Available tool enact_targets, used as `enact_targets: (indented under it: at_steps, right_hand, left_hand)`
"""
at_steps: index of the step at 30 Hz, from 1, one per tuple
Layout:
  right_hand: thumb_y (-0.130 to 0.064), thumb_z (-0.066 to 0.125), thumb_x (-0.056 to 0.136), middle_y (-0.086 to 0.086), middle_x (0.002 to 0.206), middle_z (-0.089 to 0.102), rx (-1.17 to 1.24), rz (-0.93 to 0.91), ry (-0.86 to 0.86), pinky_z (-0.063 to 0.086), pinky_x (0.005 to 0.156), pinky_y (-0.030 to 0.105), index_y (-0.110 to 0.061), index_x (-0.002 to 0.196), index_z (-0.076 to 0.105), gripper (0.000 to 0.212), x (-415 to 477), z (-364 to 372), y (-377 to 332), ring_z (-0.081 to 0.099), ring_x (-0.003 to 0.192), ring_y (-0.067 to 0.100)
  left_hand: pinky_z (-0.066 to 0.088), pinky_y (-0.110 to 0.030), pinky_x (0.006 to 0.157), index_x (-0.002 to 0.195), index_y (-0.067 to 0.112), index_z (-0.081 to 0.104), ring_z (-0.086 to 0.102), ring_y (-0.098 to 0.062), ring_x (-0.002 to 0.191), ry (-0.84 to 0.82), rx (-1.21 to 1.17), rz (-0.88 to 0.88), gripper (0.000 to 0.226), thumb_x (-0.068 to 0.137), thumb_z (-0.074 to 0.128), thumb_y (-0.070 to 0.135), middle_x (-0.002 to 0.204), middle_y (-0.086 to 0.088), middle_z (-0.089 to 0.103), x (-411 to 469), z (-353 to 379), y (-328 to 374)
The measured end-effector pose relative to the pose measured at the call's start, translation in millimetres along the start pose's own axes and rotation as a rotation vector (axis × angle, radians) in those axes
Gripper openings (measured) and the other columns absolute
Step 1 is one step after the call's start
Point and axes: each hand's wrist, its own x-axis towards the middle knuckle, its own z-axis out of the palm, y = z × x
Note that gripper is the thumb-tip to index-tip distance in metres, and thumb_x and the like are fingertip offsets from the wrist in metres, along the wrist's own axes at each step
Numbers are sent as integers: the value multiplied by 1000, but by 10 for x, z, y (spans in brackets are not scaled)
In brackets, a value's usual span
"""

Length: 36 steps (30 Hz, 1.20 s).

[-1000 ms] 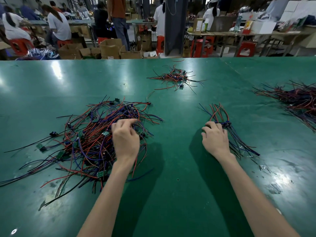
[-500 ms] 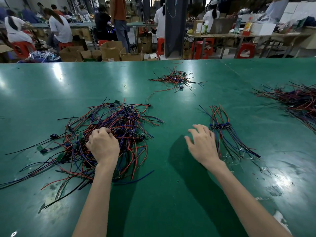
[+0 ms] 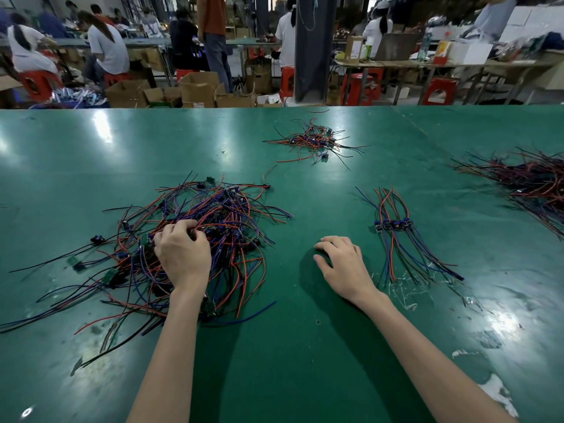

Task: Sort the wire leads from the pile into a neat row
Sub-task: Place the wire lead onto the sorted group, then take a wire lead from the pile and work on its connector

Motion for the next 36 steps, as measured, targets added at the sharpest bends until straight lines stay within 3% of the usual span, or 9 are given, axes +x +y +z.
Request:
enact_targets:
  at_steps: [6, 14, 19, 22, 24, 27, 30, 33, 36]
  right_hand:
    - [-26, 53, 96, -2, 128, 56, 22, 6, 0, 24, 101, 31, -14, 119, 62, 28, 1, -2, -3, 39, 125, 16]
    - [-22, 54, 95, -4, 122, 59, 78, -8, 46, 23, 98, 29, -15, 115, 64, 23, -16, -60, -48, 42, 121, 14]
    - [-13, 60, 92, -1, 113, 65, 334, 2, 94, 36, 99, 29, -12, 111, 67, 20, -13, -158, -146, 51, 112, 15]
    - [-7, 61, 91, 0, 104, 69, 583, 60, 56, 45, 94, 23, -11, 107, 68, 18, -22, -193, -206, 60, 102, 13]
    - [-2, 60, 91, 3, 98, 70, 777, 118, -23, 50, 90, 23, -11, 106, 67, 19, -10, -208, -229, 64, 96, 15]
    - [9, 55, 89, 7, 89, 66, 1045, 158, -124, 52, 87, 28, -3, 110, 63, 26, 8, -201, -276, 65, 88, 19]
    - [7, 61, 84, 2, 85, 70, 1287, 211, -170, 53, 78, 29, -7, 114, 61, 33, 12, -197, -313, 67, 77, 19]
    - [-5, 67, 72, 4, 88, 73, 1510, 298, -191, 57, 68, 25, -9, 112, 61, 40, 27, -254, -290, 70, 71, 16]
    - [-5, 63, 72, 10, 90, 73, 1662, 398, -219, 57, 63, 26, -9, 112, 59, 40, 54, -304, -261, 70, 71, 19]
  left_hand:
    - [41, -50, 94, 116, 4, 60, 52, -32, 108, 81, -134, 100, 29, 90, 62, 17, 109, -13, 65, 1, -21, 64]
    - [42, -22, 86, 102, -10, 63, 54, -23, 92, 413, -339, 646, 28, 88, 66, 13, 95, -20, 66, -103, -62, 322]
    - [51, -30, 82, 100, -6, 63, 62, -21, 91, 407, -613, 750, 14, 90, 63, 4, 102, -10, 65, -341, -58, 534]
    - [54, -32, 64, 105, 8, 60, 68, -25, 74, 307, -803, 651, 12, 94, 59, 10, 100, -7, 67, -450, -116, 651]
    - [55, -29, 58, 103, 13, 61, 68, -17, 70, 171, -938, 486, 9, 95, 58, 14, 97, -1, 69, -513, -136, 738]
    - [57, -26, 58, 94, 10, 62, 67, -14, 81, -152, -1103, 83, 4, 93, 59, 12, 91, 1, 71, -627, -58, 830]
    - [55, -23, 56, 86, 6, 61, 65, -13, 76, -362, -1189, -286, 8, 93, 57, 7, 85, -7, 70, -695, 76, 841]
    - [55, -21, 56, 86, 3, 59, 64, -15, 73, -458, -1237, -505, 9, 93, 55, 5, 85, -12, 66, -728, 165, 829]
    - [56, -21, 58, 89, 2, 58, 64, -20, 74, -532, -1321, -633, 7, 93, 53, 3, 87, -15, 64, -742, 196, 793]
